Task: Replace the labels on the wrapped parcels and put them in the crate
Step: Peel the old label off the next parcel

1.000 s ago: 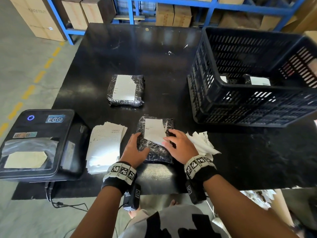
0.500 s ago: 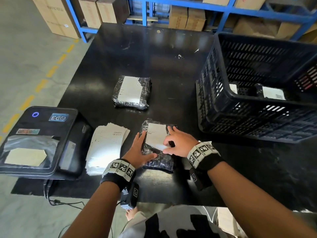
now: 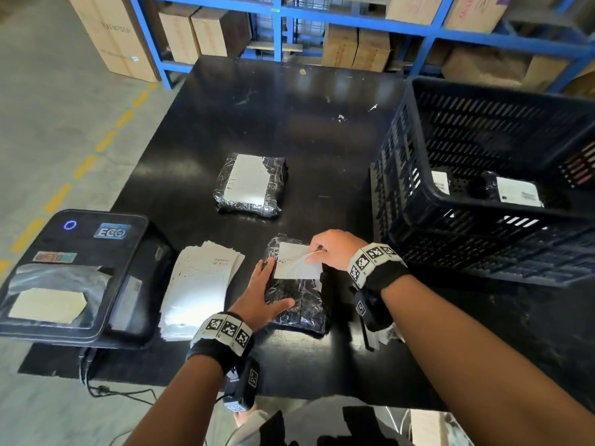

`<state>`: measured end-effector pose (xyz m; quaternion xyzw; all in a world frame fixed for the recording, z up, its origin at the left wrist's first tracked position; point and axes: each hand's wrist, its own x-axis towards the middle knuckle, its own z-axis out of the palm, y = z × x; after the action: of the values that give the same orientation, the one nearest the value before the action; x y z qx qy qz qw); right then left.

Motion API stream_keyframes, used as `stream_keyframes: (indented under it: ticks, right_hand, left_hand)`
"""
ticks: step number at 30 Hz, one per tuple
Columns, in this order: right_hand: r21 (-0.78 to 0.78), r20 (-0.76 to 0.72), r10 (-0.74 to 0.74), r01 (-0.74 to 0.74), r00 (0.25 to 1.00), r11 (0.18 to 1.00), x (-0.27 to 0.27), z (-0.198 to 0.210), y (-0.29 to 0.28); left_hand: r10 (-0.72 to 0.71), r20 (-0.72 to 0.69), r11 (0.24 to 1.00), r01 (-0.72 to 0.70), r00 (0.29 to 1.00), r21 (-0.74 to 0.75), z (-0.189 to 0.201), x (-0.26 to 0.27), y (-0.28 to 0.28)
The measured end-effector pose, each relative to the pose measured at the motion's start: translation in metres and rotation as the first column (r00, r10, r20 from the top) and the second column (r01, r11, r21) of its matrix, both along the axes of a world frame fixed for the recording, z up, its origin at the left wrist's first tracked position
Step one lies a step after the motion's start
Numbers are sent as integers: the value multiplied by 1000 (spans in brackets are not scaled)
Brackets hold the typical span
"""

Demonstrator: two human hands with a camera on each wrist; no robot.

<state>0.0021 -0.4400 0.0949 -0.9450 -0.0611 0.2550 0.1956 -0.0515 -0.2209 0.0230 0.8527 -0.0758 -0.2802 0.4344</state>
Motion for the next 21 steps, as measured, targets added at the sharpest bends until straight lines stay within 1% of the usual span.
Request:
stream_keyframes:
  ticks: [3, 5, 7, 12, 14, 16, 18, 19, 20, 21]
  right_hand:
    - [24, -5, -58, 58, 998, 998, 2, -3, -1]
    - [75, -6, -102, 102, 995, 992, -1, -5, -2]
    - [123, -39, -129, 133, 991, 984, -4, -7, -4]
    - [170, -207, -135, 172, 969, 970, -14, -2, -3]
    - [173, -234, -106, 149, 966, 974, -20, 3, -1]
    - [190, -225, -127, 171, 966, 967, -28, 7, 2]
    - [243, -150, -206, 238, 967, 940, -36, 8, 8]
    - [257, -62, -242, 250, 968, 933, -41, 6, 12]
    - [247, 63, -264, 241, 963, 939, -46, 3, 17]
    - [208, 201, -254, 212, 946, 955, -50, 0, 23]
  left_hand:
    - [-14, 3, 1000, 14, 1000, 9, 0, 1, 0]
    - [-16, 1, 1000, 16, 1000, 1, -1, 1, 1]
    - [-22, 7, 1000, 22, 1000, 2, -2, 1, 1]
    - [-33, 26, 999, 33, 999, 4, -4, 0, 3]
    - [-35, 25, 999, 35, 999, 5, -5, 0, 3]
    - [-34, 20, 999, 34, 999, -1, -5, 0, 3]
    - [-33, 17, 999, 33, 999, -13, -6, 0, 4]
    - [-34, 17, 999, 34, 999, -16, -6, 0, 5]
    - [-37, 18, 999, 37, 999, -17, -6, 0, 5]
    - [-38, 21, 999, 38, 999, -17, -5, 0, 4]
